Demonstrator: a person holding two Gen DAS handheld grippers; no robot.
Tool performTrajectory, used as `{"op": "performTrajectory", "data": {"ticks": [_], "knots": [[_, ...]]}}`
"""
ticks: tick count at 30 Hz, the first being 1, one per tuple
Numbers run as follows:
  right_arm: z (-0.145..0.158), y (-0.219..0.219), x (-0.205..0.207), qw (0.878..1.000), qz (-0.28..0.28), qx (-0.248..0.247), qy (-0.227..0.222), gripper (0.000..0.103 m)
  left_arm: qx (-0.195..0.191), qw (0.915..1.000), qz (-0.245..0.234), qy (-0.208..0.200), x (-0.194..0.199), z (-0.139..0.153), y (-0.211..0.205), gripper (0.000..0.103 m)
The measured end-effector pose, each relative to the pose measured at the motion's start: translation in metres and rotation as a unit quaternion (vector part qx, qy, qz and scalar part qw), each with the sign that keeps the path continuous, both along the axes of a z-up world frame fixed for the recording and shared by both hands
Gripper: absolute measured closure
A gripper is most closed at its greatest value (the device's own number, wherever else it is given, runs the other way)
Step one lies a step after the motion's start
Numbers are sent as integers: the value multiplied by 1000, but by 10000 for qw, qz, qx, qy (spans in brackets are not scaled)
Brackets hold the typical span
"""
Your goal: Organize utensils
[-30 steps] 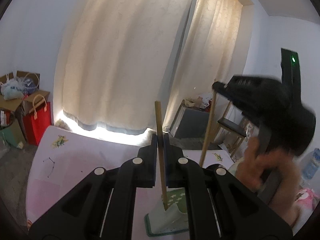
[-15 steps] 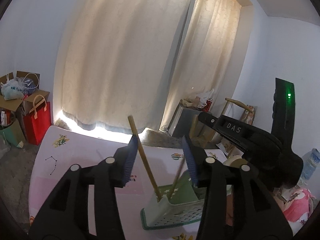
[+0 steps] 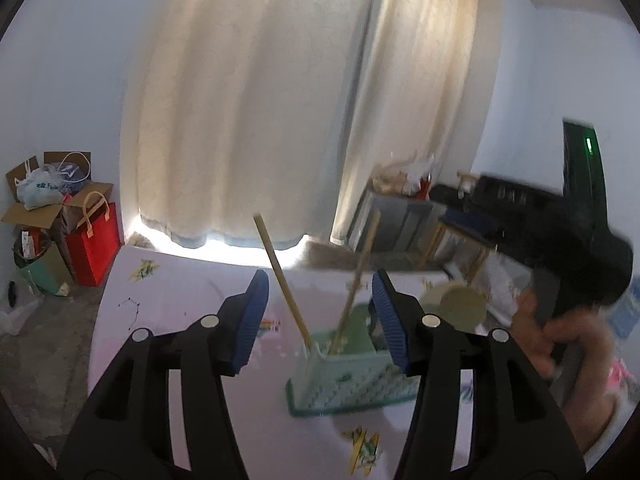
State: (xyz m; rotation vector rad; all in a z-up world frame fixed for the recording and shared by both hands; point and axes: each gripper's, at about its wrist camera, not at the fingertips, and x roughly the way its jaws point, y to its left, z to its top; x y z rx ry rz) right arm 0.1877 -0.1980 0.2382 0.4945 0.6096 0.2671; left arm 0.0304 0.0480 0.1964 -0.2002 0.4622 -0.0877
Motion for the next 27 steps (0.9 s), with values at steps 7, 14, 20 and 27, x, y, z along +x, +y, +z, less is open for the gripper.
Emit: {"op": "performTrajectory", "data": {"ticks": [7, 14, 20, 27], "knots": [[1, -35, -41, 9997, -122, 67, 204, 69, -255, 9903, -756, 1134, -30, -32, -39, 52], [-38, -53, -101, 9970, 25, -214, 748, 69, 606, 9310, -2398, 2685, -59, -118, -131, 52], [-101, -69, -142, 9876, 30, -166, 1563, 69, 1076, 9036, -2750, 3104, -58, -154, -158, 71], [-168, -72, -168, 9700, 65, -261, 2416, 69, 1560, 8853, -3019, 3176, -47, -154, -164, 79]]}}
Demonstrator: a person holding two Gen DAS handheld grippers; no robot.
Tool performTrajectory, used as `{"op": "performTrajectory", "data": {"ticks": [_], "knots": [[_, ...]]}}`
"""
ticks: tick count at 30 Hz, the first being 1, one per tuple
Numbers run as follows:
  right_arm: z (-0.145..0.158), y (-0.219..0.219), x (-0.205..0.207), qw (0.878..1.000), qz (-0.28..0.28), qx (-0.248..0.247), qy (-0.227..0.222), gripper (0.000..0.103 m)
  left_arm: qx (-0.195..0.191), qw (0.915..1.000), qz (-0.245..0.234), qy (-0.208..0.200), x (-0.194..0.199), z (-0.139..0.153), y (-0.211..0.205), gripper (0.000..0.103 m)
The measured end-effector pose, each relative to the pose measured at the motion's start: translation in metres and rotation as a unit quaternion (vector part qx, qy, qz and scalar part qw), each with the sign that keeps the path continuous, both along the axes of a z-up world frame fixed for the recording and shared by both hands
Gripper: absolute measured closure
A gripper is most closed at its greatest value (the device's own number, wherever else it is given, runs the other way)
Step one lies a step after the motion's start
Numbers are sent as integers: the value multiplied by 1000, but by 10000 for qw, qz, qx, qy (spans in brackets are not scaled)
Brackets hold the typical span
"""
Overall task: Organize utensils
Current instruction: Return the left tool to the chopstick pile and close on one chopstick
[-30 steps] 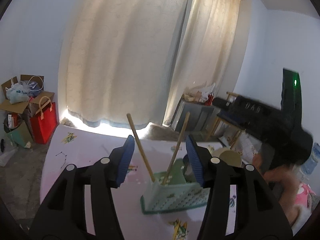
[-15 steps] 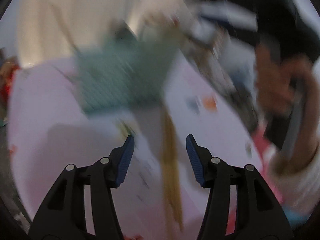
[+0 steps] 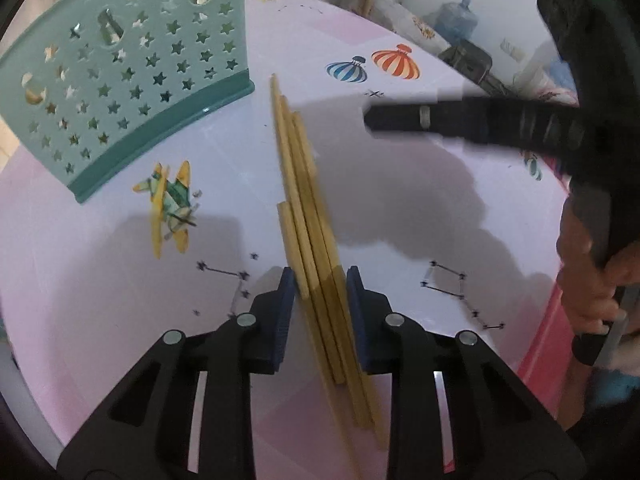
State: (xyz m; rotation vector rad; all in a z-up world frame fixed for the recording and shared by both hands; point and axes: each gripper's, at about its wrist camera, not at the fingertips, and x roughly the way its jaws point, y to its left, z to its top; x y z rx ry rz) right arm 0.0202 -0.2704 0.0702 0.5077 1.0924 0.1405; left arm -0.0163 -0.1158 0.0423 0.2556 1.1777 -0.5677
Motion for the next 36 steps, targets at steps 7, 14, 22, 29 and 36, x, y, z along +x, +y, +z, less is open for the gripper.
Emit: {"op": "performTrajectory", "data": {"ticks": [7, 14, 22, 29, 36], "knots": [[-13, 13, 0, 9996, 216, -13, 153, 69, 531, 9979, -299, -206, 12, 3, 3, 88], [-15, 8, 5, 9997, 142, 99, 160, 69, 59, 9999, 10, -122, 30, 16, 38, 84], [-20, 5, 23, 9993, 47, 313, 174, 69, -307, 9989, 287, 198, 49, 10, 64, 82], [-21, 8, 38, 9990, 58, 382, 215, 69, 24, 9982, 566, -200, 72, 15, 78, 82], [-22, 5, 55, 9986, -46, 438, 291, 69, 209, 9983, 514, -149, 91, 5, 84, 82]]}}
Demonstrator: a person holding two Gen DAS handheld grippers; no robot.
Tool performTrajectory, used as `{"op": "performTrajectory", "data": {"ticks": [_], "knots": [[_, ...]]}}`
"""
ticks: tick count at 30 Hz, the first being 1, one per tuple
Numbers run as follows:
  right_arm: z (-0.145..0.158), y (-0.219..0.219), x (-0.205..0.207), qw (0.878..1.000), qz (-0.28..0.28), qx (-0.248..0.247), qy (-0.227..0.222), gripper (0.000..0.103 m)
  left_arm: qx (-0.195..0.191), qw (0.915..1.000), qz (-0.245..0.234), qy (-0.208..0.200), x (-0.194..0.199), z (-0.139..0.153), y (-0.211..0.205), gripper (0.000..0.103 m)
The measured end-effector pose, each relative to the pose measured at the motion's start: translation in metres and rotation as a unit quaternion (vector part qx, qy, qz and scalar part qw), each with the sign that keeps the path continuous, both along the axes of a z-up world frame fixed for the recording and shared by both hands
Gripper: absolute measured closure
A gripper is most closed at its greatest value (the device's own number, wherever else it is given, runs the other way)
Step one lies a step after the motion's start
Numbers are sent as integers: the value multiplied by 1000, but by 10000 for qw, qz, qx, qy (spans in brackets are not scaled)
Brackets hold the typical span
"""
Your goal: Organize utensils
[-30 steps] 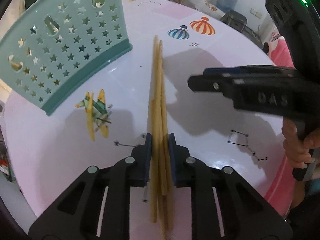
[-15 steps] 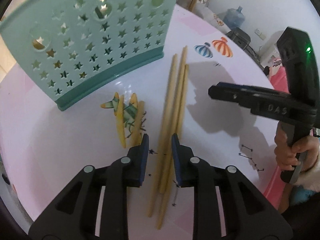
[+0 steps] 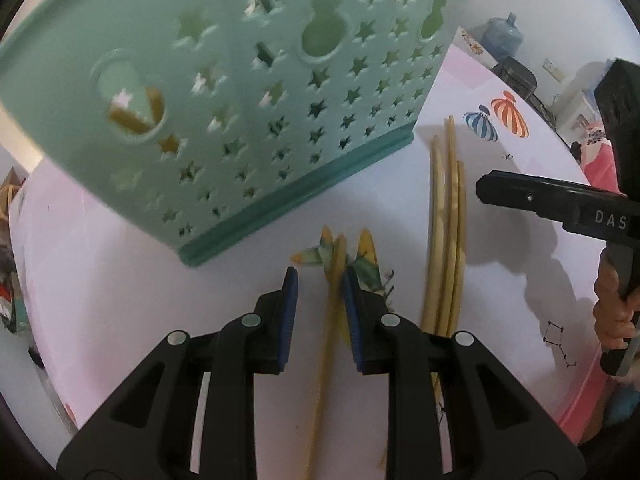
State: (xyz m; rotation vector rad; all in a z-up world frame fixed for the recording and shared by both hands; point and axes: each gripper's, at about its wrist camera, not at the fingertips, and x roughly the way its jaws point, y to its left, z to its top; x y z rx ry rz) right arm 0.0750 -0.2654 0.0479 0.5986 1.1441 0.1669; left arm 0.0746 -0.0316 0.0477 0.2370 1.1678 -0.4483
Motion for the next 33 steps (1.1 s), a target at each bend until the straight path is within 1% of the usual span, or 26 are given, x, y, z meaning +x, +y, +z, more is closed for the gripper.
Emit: {"op": "performTrajectory", "data": {"ticks": [2, 3, 6, 8, 9, 10, 12, 13, 14, 16, 18, 19, 23, 24, 25, 26, 27, 28, 29, 30, 33], "knots": [[-1, -3, -1, 9999, -49, 84, 47, 69, -114, 9999, -94, 44, 2, 1, -4, 82], [-1, -4, -1, 9998, -91, 144, 73, 69, -94, 9999, -111, 25, 1, 2, -5, 82], [-2, -7, 0, 9995, -156, 239, 147, 69, 197, 9993, -277, -164, -2, 2, -15, 82], [-2, -8, 1, 9994, -159, 238, 190, 69, 239, 9989, -324, -234, -3, 0, -24, 87], [-2, -8, 1, 9994, -153, 232, 199, 69, 245, 9989, -335, -228, -3, 0, -24, 93], [-2, -9, 1, 9994, -144, 237, 208, 69, 298, 9987, -361, -221, -5, 1, -27, 97], [-2, -12, 0, 9989, -190, 346, 251, 69, 440, 9980, -348, -281, -7, 0, -32, 98], [-3, -15, 1, 9982, -251, 451, 300, 71, 525, 9976, -243, -389, -10, 2, -31, 98], [-5, -18, 3, 9976, -297, 510, 370, 73, 521, 9972, -166, -509, -12, 4, -28, 98], [-6, -22, 5, 9969, -289, 558, 467, 80, 398, 9962, -34, -772, -17, 16, -21, 99], [-8, -28, 9, 9960, -274, 625, 581, 81, 156, 9950, 210, -962, -21, 35, -6, 99], [-9, -29, 11, 9955, -274, 657, 633, 82, 141, 9927, 330, -1149, -23, 45, 0, 99], [-12, -32, 22, 9929, -255, 816, 825, 82, -56, 9871, 612, -1476, -28, 77, 20, 99], [-12, -33, 26, 9927, -229, 815, 862, 82, -134, 9841, 731, -1615, -31, 86, 27, 99], [-12, -33, 28, 9925, -200, 811, 887, 82, -291, 9821, 800, -1683, -34, 96, 34, 99], [-12, -31, 32, 9926, -121, 788, 916, 82, -363, 9798, 874, -1764, -35, 101, 34, 99], [-12, -29, 36, 9926, -46, 784, 929, 82, -406, 9779, 930, -1826, -36, 106, 32, 99], [-13, -28, 39, 9924, -30, 799, 937, 85, -500, 9770, 961, -1836, -37, 112, 36, 99], [-13, -29, 41, 9921, -54, 779, 980, 89, -535, 9759, 1000, -1865, -38, 115, 37, 99], [-15, -30, 44, 9917, -102, 716, 1059, 97, -586, 9751, 1026, -1876, -39, 118, 39, 99], [-18, -32, 54, 9909, -140, 767, 1098, 98, -657, 9744, 1031, -1889, -39, 118, 35, 98]]}}
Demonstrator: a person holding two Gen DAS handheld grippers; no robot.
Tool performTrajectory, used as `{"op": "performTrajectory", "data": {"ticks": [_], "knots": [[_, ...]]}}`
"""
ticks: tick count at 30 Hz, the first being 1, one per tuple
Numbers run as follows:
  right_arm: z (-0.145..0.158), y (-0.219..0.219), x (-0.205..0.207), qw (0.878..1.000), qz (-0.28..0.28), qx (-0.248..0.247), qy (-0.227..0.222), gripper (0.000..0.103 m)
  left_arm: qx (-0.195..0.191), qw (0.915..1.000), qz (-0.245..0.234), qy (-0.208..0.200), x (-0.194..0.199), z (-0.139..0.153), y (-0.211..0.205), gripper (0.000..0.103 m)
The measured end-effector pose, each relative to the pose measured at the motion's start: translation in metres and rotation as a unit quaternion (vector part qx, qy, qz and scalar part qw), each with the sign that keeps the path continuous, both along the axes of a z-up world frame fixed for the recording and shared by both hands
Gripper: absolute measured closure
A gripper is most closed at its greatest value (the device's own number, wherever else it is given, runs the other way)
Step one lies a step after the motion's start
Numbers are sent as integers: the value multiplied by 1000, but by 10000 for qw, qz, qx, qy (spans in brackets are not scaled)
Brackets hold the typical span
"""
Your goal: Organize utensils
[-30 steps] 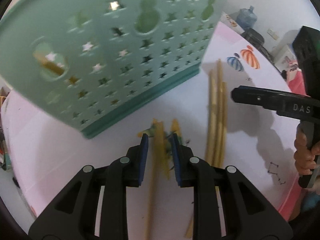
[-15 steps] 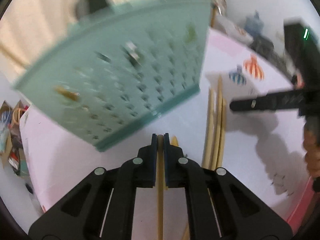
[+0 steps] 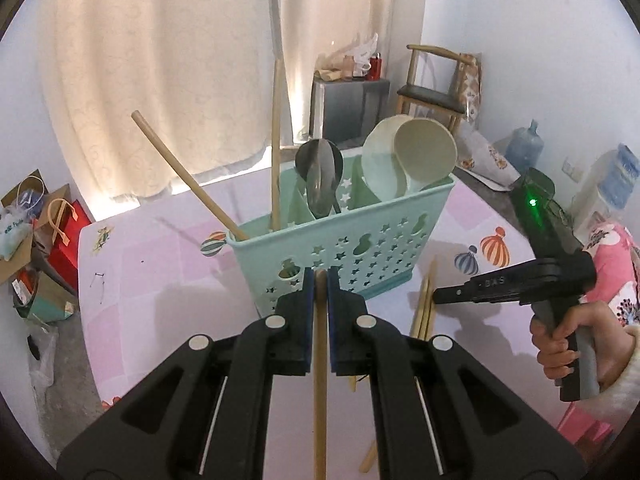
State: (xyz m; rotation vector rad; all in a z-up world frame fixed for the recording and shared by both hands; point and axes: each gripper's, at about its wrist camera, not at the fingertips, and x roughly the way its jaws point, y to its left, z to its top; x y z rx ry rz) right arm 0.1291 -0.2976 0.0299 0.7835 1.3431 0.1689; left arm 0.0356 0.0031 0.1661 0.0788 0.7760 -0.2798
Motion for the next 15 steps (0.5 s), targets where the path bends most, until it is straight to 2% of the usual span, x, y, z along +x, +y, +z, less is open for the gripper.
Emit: {"op": "performTrajectory", "data": {"ticks": [4, 6, 11, 13, 15], "knots": [[0, 2, 12, 9998, -89, -169, 20, 98, -62, 10000, -11, -9, -3, 1, -1, 98], [-2, 22, 17, 9996, -135, -264, 24, 98, -100, 9999, -17, -12, -3, 0, -6, 98], [4, 51, 24, 9949, 189, -952, -279, 97, -15, 10000, -52, -75, -5, 0, -13, 98], [8, 65, 26, 9886, 373, -1376, -484, 97, -17, 10000, -42, -62, -6, 0, -13, 98], [8, 66, 26, 9888, 220, -1386, -511, 98, -28, 10000, -24, -51, -5, -1, -13, 98]]}}
